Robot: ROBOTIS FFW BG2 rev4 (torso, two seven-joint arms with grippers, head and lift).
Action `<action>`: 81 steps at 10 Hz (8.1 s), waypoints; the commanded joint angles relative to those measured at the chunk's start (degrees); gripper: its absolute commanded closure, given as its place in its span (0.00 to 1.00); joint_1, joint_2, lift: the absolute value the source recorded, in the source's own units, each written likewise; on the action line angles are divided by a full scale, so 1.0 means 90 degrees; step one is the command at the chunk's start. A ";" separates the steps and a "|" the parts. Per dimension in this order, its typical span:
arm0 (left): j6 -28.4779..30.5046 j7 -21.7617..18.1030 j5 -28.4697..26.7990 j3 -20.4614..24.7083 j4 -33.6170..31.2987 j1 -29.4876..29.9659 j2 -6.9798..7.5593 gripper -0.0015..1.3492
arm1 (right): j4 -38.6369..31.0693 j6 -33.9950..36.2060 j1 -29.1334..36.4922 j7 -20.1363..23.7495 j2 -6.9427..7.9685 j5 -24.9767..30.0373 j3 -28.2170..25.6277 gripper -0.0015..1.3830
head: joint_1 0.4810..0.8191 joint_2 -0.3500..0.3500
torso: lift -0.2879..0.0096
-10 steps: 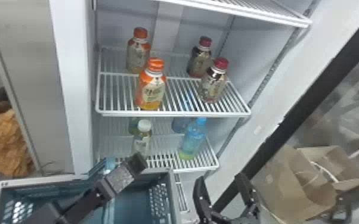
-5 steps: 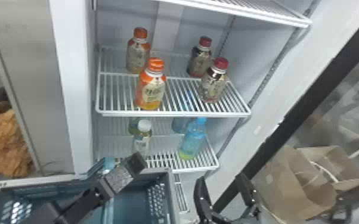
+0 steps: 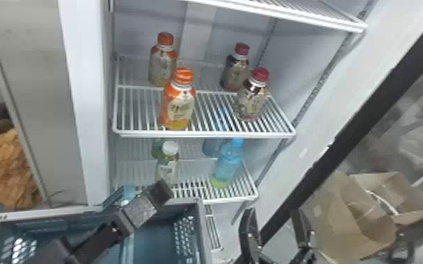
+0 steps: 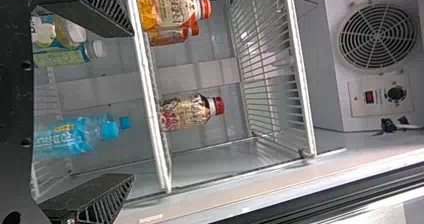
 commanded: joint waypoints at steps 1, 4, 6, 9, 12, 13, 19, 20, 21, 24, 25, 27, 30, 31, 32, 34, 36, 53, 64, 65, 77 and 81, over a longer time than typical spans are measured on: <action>0.0011 0.0001 -0.0004 -0.0003 -0.0002 -0.0004 0.0000 0.89 | 0.0101 -0.0017 -0.0018 -0.0001 -0.0014 -0.0118 0.0083 0.00 | 0.63 0.00 | 0.74; 0.0042 0.0001 -0.0042 -0.0003 -0.0002 -0.0035 -0.0009 0.89 | 0.0116 -0.0033 -0.0034 0.0009 -0.0024 -0.0144 0.0083 0.00 | 0.63 0.00 | 0.74; 0.0073 0.0001 -0.0055 -0.0003 0.0014 -0.0051 0.0000 0.89 | 0.0085 -0.0173 -0.0034 0.0009 -0.0014 -0.0106 -0.0031 0.00 | 0.63 0.00 | 0.74; 0.0073 0.0001 -0.0055 -0.0003 -0.0002 -0.0051 0.0000 0.89 | -0.0056 -0.0189 -0.0034 0.0009 0.0025 0.0212 -0.0285 0.01 | 0.63 0.00 | 0.74; 0.0089 -0.0009 -0.0055 0.0022 -0.0002 -0.0035 -0.0009 0.89 | -0.0071 -0.0189 -0.0034 0.0009 0.0044 0.0237 -0.0374 0.05 | 0.63 0.00 | 0.74; 0.0089 -0.0009 -0.0055 0.0009 -0.0002 -0.0035 -0.0009 0.89 | -0.0056 -0.0189 -0.0018 0.0009 0.0044 0.0224 -0.0361 0.05 | 0.63 0.00 | 0.74; 0.0089 -0.0009 -0.0067 0.0022 0.0014 -0.0035 -0.0009 0.89 | -0.0009 -0.0189 -0.0034 0.0009 0.0054 0.0224 -0.0349 0.06 | 0.63 0.00 | 0.74; 0.0105 -0.0009 -0.0067 0.0022 -0.0002 -0.0035 -0.0019 0.89 | 0.0007 -0.0189 -0.0034 0.0009 0.0044 0.0224 -0.0336 0.06 | 0.63 0.00 | 0.74; 0.0105 -0.0009 -0.0055 0.0035 0.0014 -0.0035 -0.0009 0.89 | 0.0007 -0.0189 -0.0050 -0.0001 0.0044 0.0224 -0.0336 0.06 | 0.63 0.00 | 0.74; 0.0136 -0.0009 0.0021 0.0035 0.0045 -0.0035 -0.0019 0.85 | 0.0054 -0.0189 -0.0034 -0.0001 0.0035 0.0212 -0.0323 0.06 | 0.63 0.00 | 0.74; 0.0105 -0.0029 0.0047 0.0035 0.0061 -0.0035 -0.0029 0.77 | 0.0054 -0.0189 -0.0034 0.0009 0.0035 0.0212 -0.0323 0.06 | 0.63 0.00 | 0.74; 0.0026 -0.0156 0.0060 0.0035 0.0154 -0.0051 -0.0048 0.66 | 0.0054 -0.0189 -0.0034 -0.0001 0.0035 0.0199 -0.0323 0.06 | 0.63 0.00 | 0.74; -0.0005 -0.0380 0.0085 0.0048 0.0357 -0.0098 -0.0097 0.35 | 0.0069 -0.0189 -0.0050 -0.0001 0.0035 0.0186 -0.0323 0.05 | 0.63 0.00 | 0.74; 0.0011 -0.0390 0.0072 0.0048 0.0357 -0.0098 -0.0087 0.42 | 0.0069 -0.0189 -0.0050 -0.0001 0.0044 0.0186 -0.0323 0.05 | 0.63 0.00 | 0.74; 0.0011 -0.0400 0.0060 0.0060 0.0357 -0.0114 -0.0087 0.44 | 0.0085 -0.0189 -0.0050 -0.0001 0.0044 0.0186 -0.0323 0.05 | 0.63 0.00 | 0.74; 0.0011 -0.0410 0.0060 0.0060 0.0357 -0.0114 -0.0087 0.44 | 0.0085 -0.0189 -0.0050 0.0009 0.0044 0.0174 -0.0323 0.06 | 0.63 0.00 | 0.74; 0.0058 -0.0419 0.0034 0.0073 0.0357 -0.0114 -0.0087 0.44 | 0.0101 -0.0189 -0.0050 0.0009 0.0044 0.0161 -0.0323 0.05 | 0.63 0.00 | 0.74; 0.0714 -0.0527 -0.0169 0.0136 0.0529 -0.0410 -0.0126 0.89 | 0.0194 -0.0189 -0.0128 0.0009 0.0015 0.0072 -0.0234 0.06 | 0.63 0.00 | 0.74; 0.0980 0.0694 0.1126 -0.0054 -0.0768 0.0324 0.0059 0.89 | 0.0194 -0.0205 -0.0097 -0.0001 0.0005 0.0072 -0.0209 0.06 | 0.63 0.00 | 0.74; 0.1042 0.0811 0.1304 0.0009 -0.0768 0.0293 0.0040 0.89 | 0.0179 -0.0189 -0.0097 0.0009 0.0005 0.0072 -0.0209 0.06 | 0.63 0.00 | 0.74; 0.4620 0.1124 0.1228 0.1622 -0.0018 -0.0160 0.0030 0.89 | 0.0226 -0.0205 -0.0128 -0.0001 0.0015 0.0085 -0.0209 0.06 | 0.63 0.00 | 0.74; 0.4855 0.1006 0.1177 0.1736 -0.0111 -0.0192 -0.0126 0.89 | 0.0241 -0.0220 -0.0128 -0.0001 0.0025 0.0072 -0.0209 0.06 | 0.63 0.00 | 0.74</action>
